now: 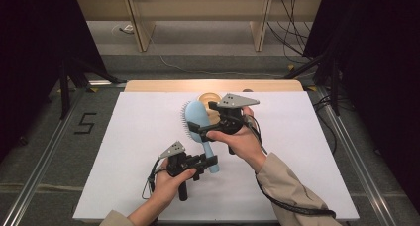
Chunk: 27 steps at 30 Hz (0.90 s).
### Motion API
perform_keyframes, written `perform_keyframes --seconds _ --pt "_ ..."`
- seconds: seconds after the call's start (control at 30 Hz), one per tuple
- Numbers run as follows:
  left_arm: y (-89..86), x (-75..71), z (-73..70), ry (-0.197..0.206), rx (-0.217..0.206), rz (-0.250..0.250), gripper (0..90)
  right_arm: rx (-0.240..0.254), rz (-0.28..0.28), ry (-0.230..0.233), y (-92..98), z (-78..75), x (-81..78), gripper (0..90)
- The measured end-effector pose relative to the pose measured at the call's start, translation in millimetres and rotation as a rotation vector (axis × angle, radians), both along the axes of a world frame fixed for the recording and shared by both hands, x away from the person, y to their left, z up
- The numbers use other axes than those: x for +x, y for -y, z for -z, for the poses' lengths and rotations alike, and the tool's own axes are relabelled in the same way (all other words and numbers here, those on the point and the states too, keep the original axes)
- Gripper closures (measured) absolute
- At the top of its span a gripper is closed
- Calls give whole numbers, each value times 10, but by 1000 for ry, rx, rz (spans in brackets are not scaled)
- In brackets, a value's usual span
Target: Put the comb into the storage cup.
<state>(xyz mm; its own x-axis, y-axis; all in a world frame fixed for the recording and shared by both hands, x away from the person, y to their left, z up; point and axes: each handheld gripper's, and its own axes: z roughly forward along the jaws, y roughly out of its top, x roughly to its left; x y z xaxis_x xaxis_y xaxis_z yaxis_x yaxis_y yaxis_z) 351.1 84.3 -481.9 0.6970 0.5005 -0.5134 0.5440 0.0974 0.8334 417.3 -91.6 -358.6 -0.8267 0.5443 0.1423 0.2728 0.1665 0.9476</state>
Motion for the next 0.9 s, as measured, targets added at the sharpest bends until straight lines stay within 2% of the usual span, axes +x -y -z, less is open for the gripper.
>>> perform_keyframes --seconds 0.63,0.9 --pt "97 -55 20 5 14 35 667 1 3 -17 -15 24 62 2" --pt "115 -67 15 10 18 41 667 -16 -2 -36 -24 43 63 2"
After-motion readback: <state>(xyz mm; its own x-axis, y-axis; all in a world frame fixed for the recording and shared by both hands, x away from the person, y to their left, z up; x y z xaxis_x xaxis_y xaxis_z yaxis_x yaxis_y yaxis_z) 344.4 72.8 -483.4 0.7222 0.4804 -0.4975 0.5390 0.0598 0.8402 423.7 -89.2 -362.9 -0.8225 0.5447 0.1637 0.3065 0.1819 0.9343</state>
